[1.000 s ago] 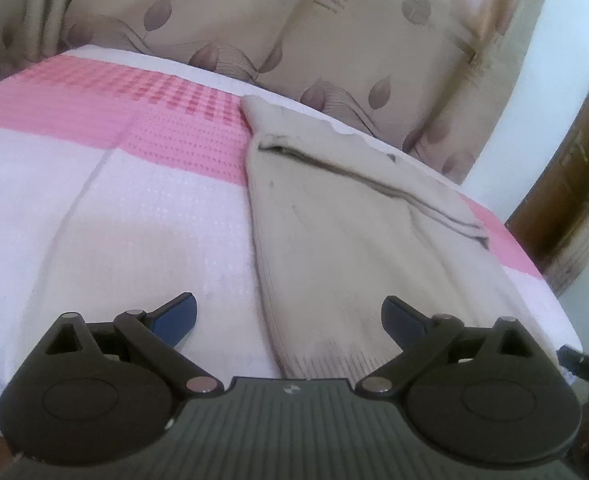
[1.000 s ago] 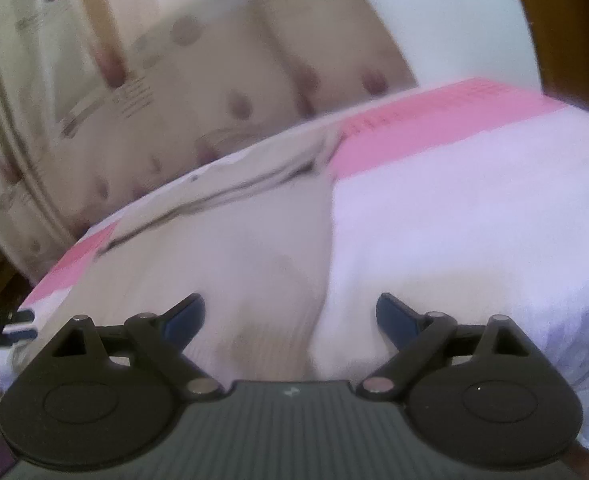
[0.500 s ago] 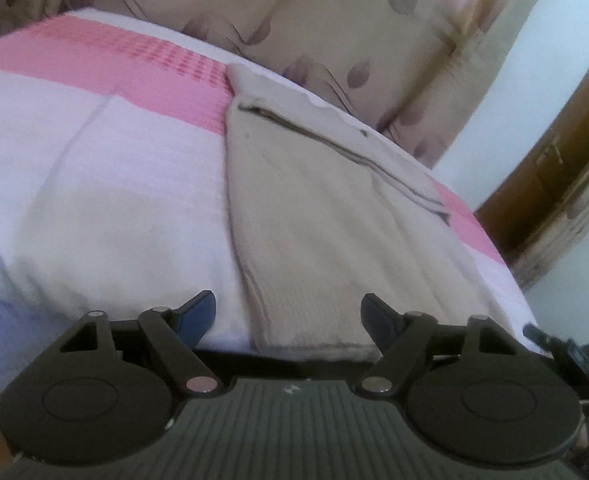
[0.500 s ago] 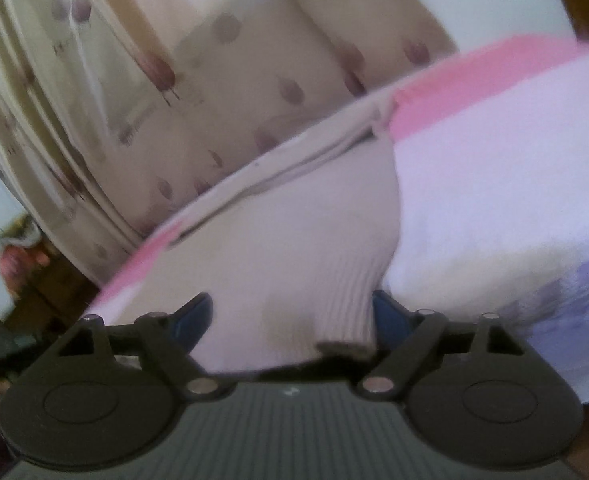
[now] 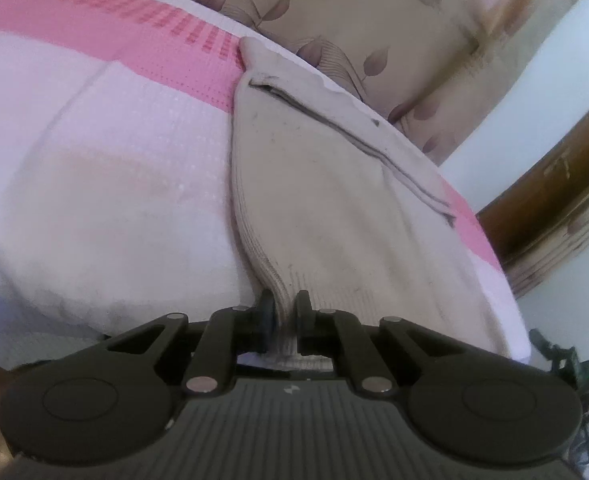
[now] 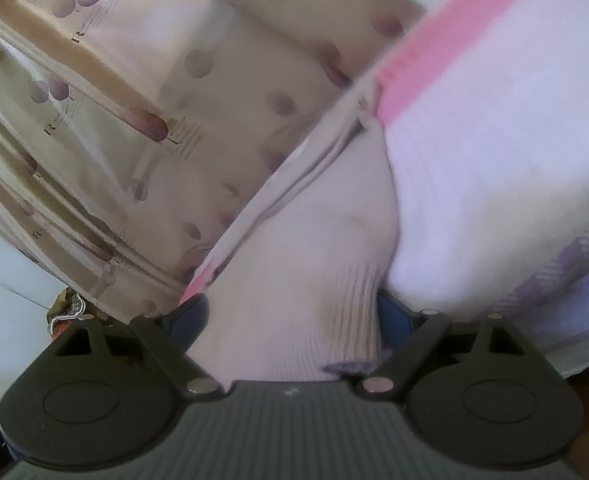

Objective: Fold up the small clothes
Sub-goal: 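Grasp the hem end of the folded sweater strip with the left gripper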

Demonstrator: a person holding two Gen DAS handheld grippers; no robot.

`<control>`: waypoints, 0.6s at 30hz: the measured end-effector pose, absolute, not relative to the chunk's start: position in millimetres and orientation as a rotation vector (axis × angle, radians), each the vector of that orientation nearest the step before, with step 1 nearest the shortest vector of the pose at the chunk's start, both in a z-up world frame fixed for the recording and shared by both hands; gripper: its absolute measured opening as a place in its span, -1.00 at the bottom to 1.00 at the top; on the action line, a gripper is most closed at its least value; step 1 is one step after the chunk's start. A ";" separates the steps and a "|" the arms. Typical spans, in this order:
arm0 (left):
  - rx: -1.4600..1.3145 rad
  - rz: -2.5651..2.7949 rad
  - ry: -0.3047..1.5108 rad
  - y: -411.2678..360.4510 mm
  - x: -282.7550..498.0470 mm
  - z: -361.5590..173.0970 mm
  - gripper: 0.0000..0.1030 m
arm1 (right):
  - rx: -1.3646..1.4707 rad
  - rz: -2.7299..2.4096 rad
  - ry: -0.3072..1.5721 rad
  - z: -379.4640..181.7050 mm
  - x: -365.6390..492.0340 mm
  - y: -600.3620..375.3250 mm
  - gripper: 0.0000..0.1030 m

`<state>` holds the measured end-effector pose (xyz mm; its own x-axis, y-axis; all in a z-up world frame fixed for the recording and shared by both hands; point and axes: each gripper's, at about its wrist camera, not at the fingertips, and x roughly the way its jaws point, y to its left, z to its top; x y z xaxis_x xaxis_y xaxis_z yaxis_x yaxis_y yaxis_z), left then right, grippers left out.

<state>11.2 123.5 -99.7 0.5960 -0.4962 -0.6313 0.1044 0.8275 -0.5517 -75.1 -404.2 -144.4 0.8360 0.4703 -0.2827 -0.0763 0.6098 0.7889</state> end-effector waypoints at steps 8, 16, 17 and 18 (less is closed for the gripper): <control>-0.666 -0.449 0.893 130.9 25.6 -110.4 -0.28 | 0.787 0.315 0.559 -141.7 -70.6 -396.9 -0.36; -0.470 -0.346 0.775 108.1 7.8 -96.1 -0.87 | 0.858 0.334 0.561 -152.8 -71.8 -398.6 -0.64; -0.423 -0.340 0.747 101.5 4.6 -90.3 -0.87 | 0.876 0.343 0.553 -152.5 -72.3 -400.0 -0.64; -0.391 -0.335 0.729 97.0 2.7 -86.1 -0.87 | 0.891 0.350 0.544 -151.7 -72.5 -400.8 -0.64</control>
